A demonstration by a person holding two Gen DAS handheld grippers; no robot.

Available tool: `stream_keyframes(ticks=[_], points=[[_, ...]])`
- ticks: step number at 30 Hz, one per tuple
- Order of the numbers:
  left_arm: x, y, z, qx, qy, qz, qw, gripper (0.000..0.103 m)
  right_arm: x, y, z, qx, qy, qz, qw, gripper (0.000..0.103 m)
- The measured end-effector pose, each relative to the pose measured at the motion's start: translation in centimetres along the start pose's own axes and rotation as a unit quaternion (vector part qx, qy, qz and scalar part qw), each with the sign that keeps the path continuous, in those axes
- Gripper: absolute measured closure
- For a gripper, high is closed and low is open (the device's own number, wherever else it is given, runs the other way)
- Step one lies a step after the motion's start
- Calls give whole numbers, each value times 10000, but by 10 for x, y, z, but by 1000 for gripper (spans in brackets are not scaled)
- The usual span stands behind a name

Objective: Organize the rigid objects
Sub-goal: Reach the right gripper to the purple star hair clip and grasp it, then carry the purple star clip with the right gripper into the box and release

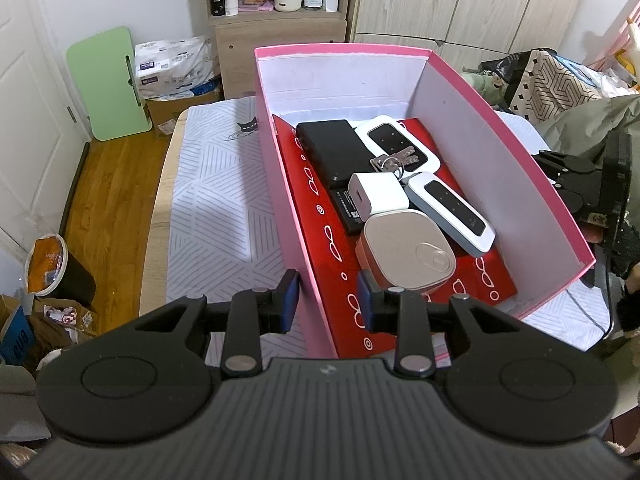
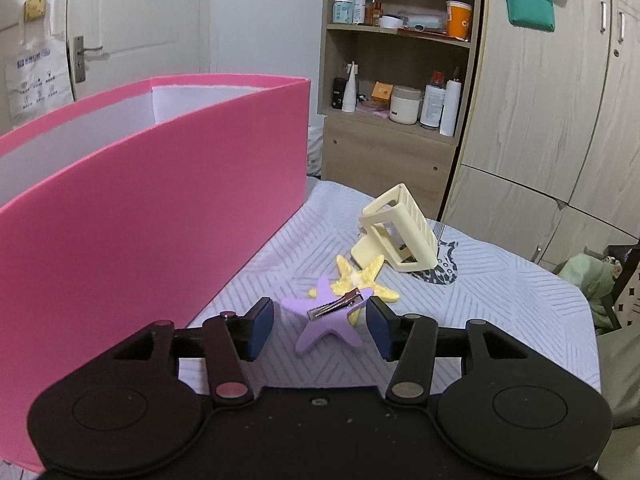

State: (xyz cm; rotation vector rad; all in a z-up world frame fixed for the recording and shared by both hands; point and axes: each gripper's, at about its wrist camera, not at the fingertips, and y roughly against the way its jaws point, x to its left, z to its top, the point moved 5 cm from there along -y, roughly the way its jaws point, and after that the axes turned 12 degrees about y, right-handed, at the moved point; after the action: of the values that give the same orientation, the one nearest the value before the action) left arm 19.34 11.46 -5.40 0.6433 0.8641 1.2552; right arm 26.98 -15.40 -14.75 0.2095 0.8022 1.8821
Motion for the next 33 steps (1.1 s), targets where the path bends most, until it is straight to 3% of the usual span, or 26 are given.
stream_keyframes(ticks=[3, 4, 12, 17, 21, 24, 29, 33], points=[[0, 1, 0, 10, -1, 10, 10000, 74, -8, -1, -3, -62, -255, 58, 9996, 55], [0, 1, 0, 12, -6, 21, 10000, 74, -10, 1, -4, -91, -316, 59, 9994, 69], [0, 1, -1, -2, 42, 15, 10000, 74, -2, 33, -3, -466, -319, 17, 9984, 69], [0, 2, -1, -9, 38, 29, 10000, 74, 11, 71, 13, -931, -367, 138, 9949, 69], [1, 2, -1, -29, 64, -5, 10000, 74, 24, 104, 39, -1351, -332, 342, 9897, 69], [2, 3, -2, -56, 63, -34, 10000, 74, 33, 117, 59, -1484, -530, 725, 9848, 69], [2, 3, -2, -75, 26, -46, 10000, 74, 44, 98, 97, -1069, -1210, 1812, 9701, 68], [3, 3, -2, -73, 40, -83, 9999, 74, 60, 59, 127, -480, -1176, 1998, 9716, 68]])
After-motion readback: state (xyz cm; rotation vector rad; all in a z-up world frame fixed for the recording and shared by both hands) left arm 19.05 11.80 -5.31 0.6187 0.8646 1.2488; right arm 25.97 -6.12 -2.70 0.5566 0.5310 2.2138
